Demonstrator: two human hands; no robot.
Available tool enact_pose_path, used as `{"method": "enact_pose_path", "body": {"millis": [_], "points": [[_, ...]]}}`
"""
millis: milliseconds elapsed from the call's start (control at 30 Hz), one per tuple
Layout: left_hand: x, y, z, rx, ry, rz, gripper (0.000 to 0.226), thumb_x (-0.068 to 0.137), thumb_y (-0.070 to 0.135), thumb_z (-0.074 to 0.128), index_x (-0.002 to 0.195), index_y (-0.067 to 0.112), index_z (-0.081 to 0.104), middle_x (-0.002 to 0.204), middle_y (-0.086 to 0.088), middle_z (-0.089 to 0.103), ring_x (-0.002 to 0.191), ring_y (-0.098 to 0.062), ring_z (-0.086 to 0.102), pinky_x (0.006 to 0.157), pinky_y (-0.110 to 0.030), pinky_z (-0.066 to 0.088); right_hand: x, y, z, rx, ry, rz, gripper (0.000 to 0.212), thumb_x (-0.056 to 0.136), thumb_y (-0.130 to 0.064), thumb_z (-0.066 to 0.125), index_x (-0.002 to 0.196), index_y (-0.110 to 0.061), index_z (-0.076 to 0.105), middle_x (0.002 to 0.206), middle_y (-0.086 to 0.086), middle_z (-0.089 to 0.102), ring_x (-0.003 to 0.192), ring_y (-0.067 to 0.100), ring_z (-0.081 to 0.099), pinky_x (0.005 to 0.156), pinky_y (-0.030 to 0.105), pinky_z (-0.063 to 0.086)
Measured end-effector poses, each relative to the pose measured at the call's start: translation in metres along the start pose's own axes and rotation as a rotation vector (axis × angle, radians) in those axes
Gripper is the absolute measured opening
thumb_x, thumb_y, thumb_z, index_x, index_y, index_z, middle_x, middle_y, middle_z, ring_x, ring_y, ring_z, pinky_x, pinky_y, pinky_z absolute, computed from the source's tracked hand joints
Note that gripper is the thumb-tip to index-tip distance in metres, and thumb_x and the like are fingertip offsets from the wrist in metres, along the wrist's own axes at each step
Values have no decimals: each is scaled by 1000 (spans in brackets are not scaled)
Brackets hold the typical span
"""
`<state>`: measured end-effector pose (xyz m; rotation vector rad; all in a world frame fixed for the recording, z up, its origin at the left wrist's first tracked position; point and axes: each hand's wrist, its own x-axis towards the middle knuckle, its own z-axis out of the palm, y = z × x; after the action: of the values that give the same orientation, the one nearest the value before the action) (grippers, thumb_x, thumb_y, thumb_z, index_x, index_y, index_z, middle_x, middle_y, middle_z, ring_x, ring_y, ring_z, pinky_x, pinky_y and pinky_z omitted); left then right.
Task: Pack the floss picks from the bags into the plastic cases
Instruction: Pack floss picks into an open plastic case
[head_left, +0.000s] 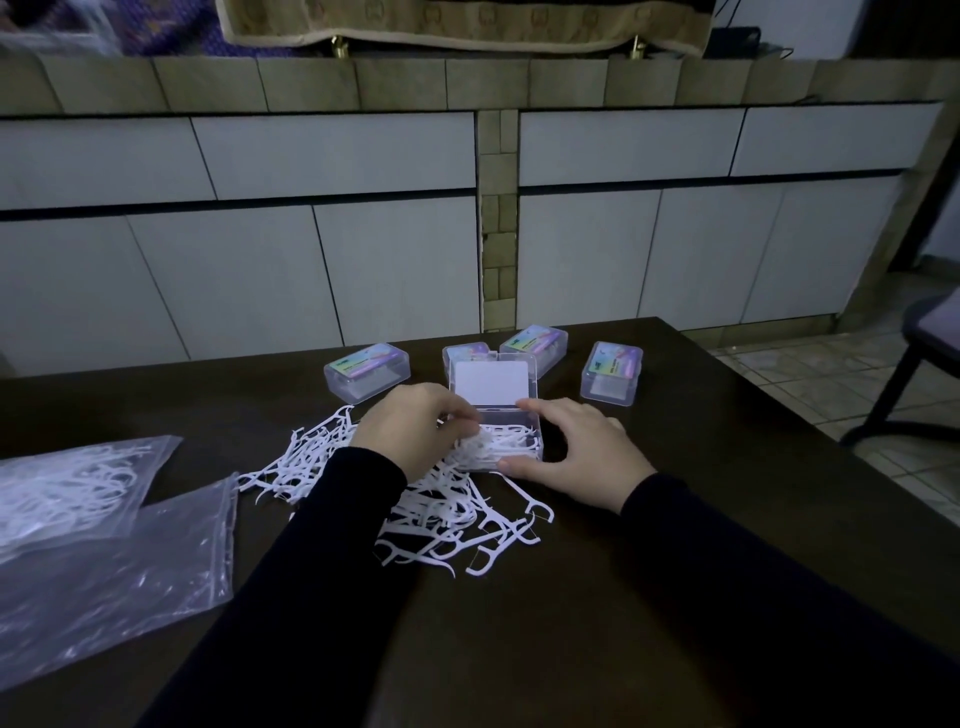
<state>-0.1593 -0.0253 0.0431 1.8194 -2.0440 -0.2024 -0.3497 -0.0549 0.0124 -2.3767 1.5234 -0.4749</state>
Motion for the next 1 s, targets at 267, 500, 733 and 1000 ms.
{"method": "enact_pose_path", "body": {"millis": [267, 500, 733, 1000], "points": [[-20, -11, -6, 27, 113, 87, 19, 92, 37, 59, 104, 30, 72, 105, 11, 68, 93, -7, 59, 78, -27, 48, -12, -12, 9, -78, 292, -137, 70, 81, -72, 49, 139, -34, 42, 122, -8, 47, 112, 9, 45, 96, 31, 39], [-44, -64, -57, 85, -63, -15, 25, 81, 50, 65, 101, 36, 71, 103, 20, 64, 96, -1, 56, 84, -25, 45, -21, -49, 21, -149, 253, -371, 41, 90, -60, 48, 120, -35, 60, 111, -13, 59, 107, 8, 50, 91, 30, 30], [-66, -109, -86, 98, -71, -286, 33, 83, 43, 69, 113, 29, 68, 108, 7, 67, 89, -6, 56, 78, -19, 38, -9, -86, 32, -164, 189, -379, 38, 94, -51, 45, 127, -34, 56, 122, -13, 56, 116, 10, 44, 96, 33, 25], [-55, -120, -72, 160, -240, -339, 53, 78, 67, 60, 98, 18, 66, 99, 0, 67, 90, -16, 61, 81, -34, 50, 36, -110, 30, -315, 38, -318, 43, 95, -47, 43, 136, -35, 49, 132, -9, 49, 120, 14, 39, 101, 41, 24]]}}
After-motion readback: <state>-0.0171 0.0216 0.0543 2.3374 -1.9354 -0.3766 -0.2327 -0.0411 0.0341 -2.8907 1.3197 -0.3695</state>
